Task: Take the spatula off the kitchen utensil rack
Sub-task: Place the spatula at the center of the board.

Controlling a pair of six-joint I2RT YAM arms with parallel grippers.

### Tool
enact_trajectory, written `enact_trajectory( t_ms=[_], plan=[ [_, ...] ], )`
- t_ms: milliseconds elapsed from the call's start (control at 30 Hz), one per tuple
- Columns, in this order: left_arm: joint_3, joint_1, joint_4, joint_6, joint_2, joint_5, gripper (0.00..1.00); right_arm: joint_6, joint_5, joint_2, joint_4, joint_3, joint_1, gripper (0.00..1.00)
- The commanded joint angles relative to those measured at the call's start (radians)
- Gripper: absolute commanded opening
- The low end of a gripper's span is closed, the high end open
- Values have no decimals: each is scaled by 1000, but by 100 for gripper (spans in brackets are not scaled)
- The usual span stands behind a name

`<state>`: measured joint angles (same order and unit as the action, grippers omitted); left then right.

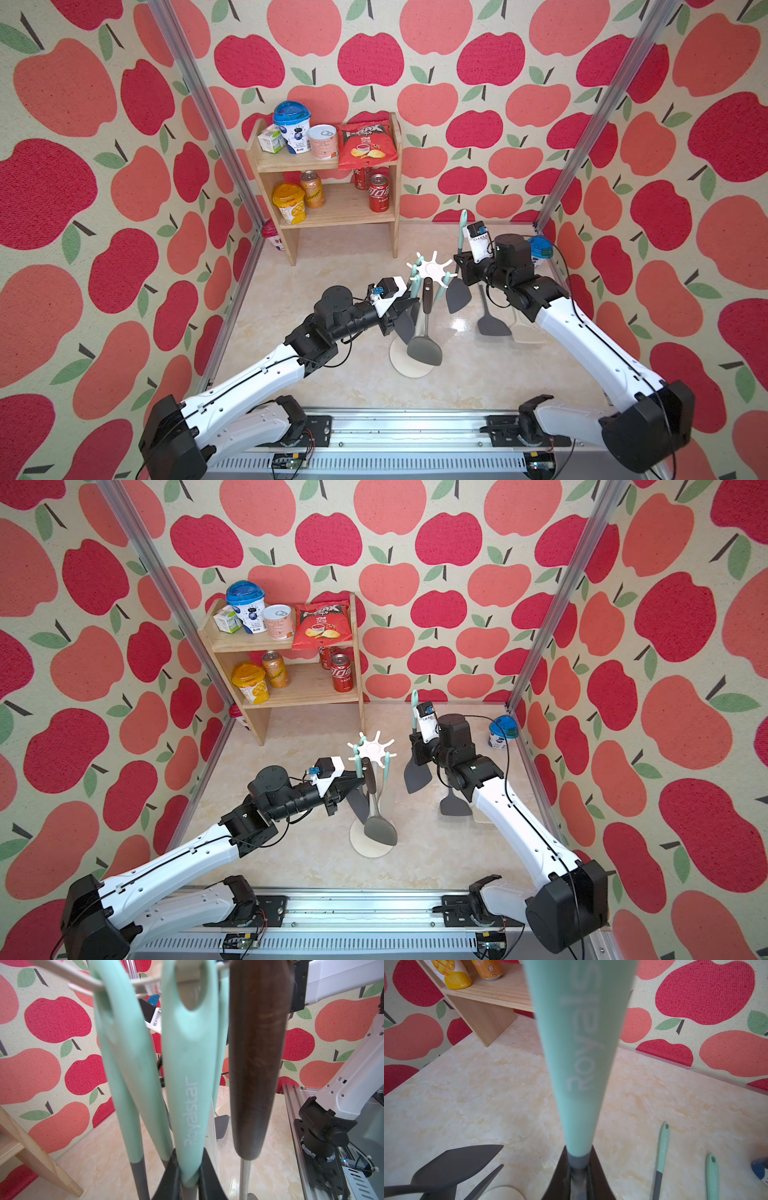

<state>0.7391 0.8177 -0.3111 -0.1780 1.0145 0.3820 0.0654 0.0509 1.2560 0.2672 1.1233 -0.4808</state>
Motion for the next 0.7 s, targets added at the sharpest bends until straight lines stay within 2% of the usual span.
enact_trajectory(
  t_ms=[0, 667],
  plan=[
    [-29, -5, 109, -11, 21, 0, 0, 57, -25, 34, 41, 77, 13, 0],
    [-36, -4, 119, -9, 5, -3, 0, 168, -31, 208, 182, 195, 55, 0]
  ],
)
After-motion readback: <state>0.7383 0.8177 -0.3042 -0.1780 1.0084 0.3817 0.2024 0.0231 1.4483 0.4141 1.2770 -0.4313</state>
